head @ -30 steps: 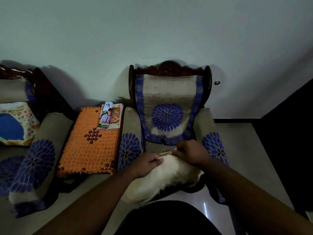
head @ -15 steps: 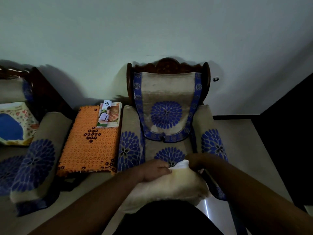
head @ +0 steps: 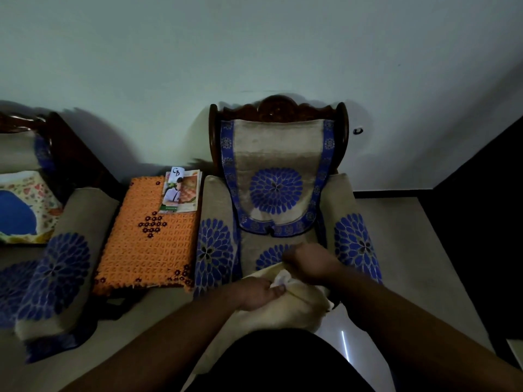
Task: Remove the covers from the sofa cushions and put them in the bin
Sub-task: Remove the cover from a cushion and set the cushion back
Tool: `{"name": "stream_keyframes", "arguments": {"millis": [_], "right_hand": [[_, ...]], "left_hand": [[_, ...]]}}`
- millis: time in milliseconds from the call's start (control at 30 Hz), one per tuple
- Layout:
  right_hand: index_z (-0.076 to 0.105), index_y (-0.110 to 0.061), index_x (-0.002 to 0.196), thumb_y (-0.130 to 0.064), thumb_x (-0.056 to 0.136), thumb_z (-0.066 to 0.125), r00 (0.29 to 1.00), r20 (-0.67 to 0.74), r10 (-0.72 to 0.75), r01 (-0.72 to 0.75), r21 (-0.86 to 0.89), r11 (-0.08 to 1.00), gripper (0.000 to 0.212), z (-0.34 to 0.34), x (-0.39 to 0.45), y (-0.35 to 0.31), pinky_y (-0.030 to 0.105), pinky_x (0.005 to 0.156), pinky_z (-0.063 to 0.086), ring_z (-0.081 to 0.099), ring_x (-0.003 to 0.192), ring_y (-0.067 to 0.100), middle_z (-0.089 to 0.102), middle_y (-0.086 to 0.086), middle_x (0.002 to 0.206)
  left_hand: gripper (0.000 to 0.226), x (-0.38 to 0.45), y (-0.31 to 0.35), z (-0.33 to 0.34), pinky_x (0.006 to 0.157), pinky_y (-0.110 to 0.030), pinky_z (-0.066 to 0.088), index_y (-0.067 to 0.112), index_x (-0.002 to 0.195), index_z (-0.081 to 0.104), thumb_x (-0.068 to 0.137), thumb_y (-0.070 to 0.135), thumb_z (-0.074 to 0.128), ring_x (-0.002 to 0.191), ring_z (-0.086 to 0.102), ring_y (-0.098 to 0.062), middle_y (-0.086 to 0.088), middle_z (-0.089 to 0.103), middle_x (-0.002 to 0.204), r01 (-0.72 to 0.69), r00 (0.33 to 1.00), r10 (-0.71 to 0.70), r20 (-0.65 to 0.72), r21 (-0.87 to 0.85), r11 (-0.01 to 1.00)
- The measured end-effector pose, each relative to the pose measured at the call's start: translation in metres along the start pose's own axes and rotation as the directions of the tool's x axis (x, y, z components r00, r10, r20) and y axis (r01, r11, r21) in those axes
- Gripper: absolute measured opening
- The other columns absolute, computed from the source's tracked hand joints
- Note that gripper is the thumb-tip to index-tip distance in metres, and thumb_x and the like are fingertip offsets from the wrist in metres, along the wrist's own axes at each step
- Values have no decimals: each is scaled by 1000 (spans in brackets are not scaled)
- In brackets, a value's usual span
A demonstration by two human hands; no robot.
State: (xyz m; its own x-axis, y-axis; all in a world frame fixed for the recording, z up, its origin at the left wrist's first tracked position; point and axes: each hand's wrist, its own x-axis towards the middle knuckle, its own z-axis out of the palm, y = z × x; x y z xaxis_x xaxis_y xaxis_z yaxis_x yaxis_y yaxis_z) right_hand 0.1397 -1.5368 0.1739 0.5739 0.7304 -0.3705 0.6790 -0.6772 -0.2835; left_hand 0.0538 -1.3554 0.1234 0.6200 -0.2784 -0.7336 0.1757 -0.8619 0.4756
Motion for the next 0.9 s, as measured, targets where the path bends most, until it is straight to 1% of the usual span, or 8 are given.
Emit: {"name": "stream_keyframes", "arguments": {"millis": [133, 233, 367, 433, 567, 667, 767, 900], "right_hand": [[72, -15, 106, -23, 97, 57, 979, -204, 18, 33, 245, 969, 20, 15, -14, 1, 26, 75, 42, 63, 96, 19, 71, 2, 106], [69, -17, 100, -22, 100, 53, 995, -25, 101, -84, 367, 926, 16, 24, -14, 9, 26, 75, 38, 59, 88, 15, 62, -6, 92], [63, -22, 103, -38, 103, 51, 980, 200, -8, -69, 375, 924, 20, 34, -3, 2, 35, 84, 47, 56, 89, 13, 56, -10, 93], [59, -29, 102, -50, 97, 59, 955, 296, -5, -104, 350, 931, 21, 37, 5, 2, 36, 86, 49, 57, 91, 11, 58, -8, 100], [64, -24, 116, -36, 95, 66, 940, 342, 22, -116, 256, 960, 24, 33, 18, 9, 36, 90, 51, 62, 104, 20, 65, 4, 120], [70, -21, 108, -30, 98, 60, 991, 128, 37, -59, 170, 984, 18, 23, 20, 5, 38, 87, 53, 64, 97, 19, 68, 2, 107], [66, -30, 91, -28, 96, 60, 986, -156, 54, 13, 403, 915, 9, 11, 9, -11, 36, 77, 53, 63, 82, 12, 67, -9, 88], [61, -16, 101, -30, 100, 52, 990, -85, -117, 138, 308, 941, 16, 30, -5, -35, 37, 72, 42, 58, 86, 23, 65, 6, 96]], "left_hand": [[71, 1, -7, 6, 102, -32, 44, 34, 141, 54, 94, 76, 22, 122, 57, -16, 4, 58, 141, -85, 971, 76, -226, -29, 996], [55, -7, 2, 8, 96, -28, 44, 32, 134, 60, 99, 66, 35, 119, 58, -15, 4, 63, 135, -175, 937, 163, -310, -11, 985], [63, -11, 2, 20, 95, -33, 47, 32, 118, 64, 92, 79, 30, 112, 62, -17, 1, 68, 122, -188, 949, 191, -251, 37, 981], [47, -13, 5, 16, 91, -28, 44, 33, 109, 64, 96, 70, 38, 112, 62, -19, -2, 68, 122, -188, 964, 188, -187, 23, 982], [57, -13, 8, 8, 108, -27, 34, 28, 141, 52, 97, 64, 45, 133, 49, -17, 1, 53, 146, -239, 952, 253, -172, 94, 966], [66, -12, 6, 9, 118, -36, 22, 34, 153, 36, 96, 69, 38, 146, 33, -22, 0, 36, 159, -134, 972, 148, -181, 88, 987], [69, -12, -3, 14, 115, -30, 22, 33, 156, 28, 98, 68, 36, 149, 26, -23, -3, 26, 164, -114, 991, 108, -85, -69, 991], [54, -14, -3, 25, 102, -19, 26, 23, 155, 32, 106, 44, 39, 141, 37, -21, -3, 35, 159, -140, 980, 132, -149, -43, 989]]}}
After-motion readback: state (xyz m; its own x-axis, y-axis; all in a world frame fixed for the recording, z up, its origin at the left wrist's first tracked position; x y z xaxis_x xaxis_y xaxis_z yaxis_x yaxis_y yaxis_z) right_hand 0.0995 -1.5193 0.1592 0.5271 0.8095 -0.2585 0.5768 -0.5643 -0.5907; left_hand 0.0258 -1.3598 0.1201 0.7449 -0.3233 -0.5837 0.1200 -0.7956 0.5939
